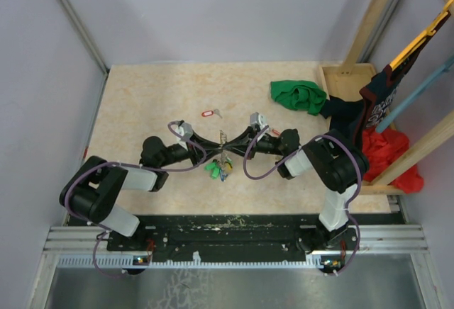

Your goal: Put the keys on the keyring

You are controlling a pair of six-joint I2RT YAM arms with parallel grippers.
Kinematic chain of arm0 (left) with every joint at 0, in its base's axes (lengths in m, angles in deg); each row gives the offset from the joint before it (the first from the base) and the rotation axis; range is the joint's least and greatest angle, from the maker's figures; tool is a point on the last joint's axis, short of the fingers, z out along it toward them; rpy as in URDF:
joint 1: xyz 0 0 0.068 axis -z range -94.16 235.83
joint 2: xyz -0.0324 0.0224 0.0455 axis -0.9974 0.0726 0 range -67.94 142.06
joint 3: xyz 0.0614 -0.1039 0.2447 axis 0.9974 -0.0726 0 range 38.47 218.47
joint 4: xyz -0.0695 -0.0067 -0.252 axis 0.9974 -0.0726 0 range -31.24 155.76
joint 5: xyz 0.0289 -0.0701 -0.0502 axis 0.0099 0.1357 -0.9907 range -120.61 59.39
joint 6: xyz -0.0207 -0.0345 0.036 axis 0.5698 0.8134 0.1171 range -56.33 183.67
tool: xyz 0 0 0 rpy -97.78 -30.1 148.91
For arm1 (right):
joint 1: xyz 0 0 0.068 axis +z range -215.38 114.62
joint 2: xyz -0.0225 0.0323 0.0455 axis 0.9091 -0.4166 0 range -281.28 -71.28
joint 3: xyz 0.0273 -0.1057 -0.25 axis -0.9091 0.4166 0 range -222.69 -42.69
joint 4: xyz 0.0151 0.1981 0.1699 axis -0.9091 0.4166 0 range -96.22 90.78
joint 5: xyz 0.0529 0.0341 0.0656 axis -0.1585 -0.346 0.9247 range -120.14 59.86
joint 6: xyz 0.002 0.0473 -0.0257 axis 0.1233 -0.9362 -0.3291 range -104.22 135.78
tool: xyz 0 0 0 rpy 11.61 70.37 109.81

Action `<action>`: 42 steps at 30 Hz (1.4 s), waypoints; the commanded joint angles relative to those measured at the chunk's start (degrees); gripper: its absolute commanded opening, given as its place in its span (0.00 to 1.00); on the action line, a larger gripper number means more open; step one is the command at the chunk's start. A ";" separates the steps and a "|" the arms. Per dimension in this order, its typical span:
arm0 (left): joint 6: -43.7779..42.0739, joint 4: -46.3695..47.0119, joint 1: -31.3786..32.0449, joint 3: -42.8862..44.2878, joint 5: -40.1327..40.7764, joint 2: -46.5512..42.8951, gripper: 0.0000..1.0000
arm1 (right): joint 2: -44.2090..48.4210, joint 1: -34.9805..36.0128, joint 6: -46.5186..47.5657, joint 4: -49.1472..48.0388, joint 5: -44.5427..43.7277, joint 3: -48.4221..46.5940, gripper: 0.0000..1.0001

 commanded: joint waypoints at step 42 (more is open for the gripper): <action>-31.79 -61.54 10.32 22.58 32.19 -0.40 0.00 | 14.08 -5.33 4.13 38.43 -19.09 0.74 0.38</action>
